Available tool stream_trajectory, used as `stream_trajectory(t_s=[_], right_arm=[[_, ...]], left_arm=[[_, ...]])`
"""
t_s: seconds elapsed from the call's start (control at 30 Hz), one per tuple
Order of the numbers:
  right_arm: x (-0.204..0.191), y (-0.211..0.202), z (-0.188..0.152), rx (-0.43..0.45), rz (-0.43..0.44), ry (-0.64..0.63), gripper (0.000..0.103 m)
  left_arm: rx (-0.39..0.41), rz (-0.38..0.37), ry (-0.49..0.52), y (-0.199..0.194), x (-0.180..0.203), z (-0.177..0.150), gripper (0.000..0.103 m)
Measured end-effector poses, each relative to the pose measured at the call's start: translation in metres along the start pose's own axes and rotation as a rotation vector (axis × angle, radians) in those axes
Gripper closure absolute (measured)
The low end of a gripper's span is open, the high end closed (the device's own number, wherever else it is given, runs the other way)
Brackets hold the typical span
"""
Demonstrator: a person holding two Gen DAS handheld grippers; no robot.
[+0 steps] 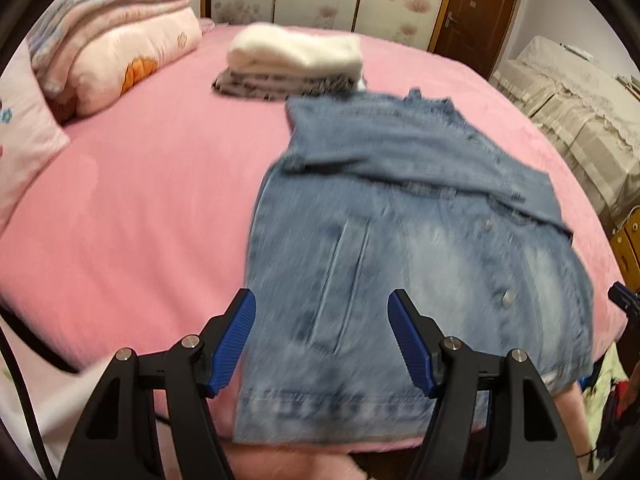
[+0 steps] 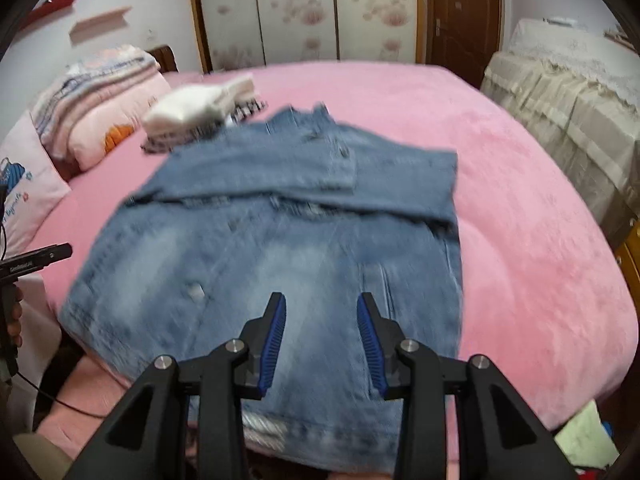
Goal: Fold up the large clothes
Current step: 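Grasp the jacket hem edge with both tools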
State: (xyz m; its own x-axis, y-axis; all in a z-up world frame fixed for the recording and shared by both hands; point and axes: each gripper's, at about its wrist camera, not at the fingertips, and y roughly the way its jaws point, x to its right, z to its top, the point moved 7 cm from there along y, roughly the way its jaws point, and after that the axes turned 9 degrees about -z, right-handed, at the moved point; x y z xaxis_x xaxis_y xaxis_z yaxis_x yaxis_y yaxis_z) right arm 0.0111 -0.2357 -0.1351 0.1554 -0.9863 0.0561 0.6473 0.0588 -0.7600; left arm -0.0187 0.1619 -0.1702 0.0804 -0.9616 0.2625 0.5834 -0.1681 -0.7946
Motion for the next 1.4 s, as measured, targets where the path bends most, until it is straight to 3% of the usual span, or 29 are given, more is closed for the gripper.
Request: stream_trajectory(t_s=[0.13,0.23,0.5,0.83,1.07,1.4], right_arm=[[0.025,0.009,-0.021,-0.015,-0.007,0.029,0.066],[0.045,0.019,-0.042,-0.077,0.022,0.062,0.066],[0.08,0.04,-0.094,-0.265,0.131,0.17,0.066],[0.09,0.04,-0.111,-0.303,0.108,0.132,0.066],[0.092,0.052,-0.119,-0.331,0.147,0.153,0.061],[0.099,0.057,-0.126,-0.364,0.23,0.213,0.061]], left_arm=[[-0.052,-0.01,-0.047,0.014,-0.025,-0.035,0.036],[-0.091,-0.012,-0.076,0.022,-0.039,-0.052,0.036],[-0.146,-0.058,-0.077,0.039,-0.045,-0.064,0.03],[-0.185,-0.091,-0.078,0.053,-0.046,-0.059,0.022],[-0.236,-0.091,-0.04,0.065,-0.039,-0.057,0.013],[-0.244,-0.084,-0.041,0.074,-0.031,-0.053,0.012]])
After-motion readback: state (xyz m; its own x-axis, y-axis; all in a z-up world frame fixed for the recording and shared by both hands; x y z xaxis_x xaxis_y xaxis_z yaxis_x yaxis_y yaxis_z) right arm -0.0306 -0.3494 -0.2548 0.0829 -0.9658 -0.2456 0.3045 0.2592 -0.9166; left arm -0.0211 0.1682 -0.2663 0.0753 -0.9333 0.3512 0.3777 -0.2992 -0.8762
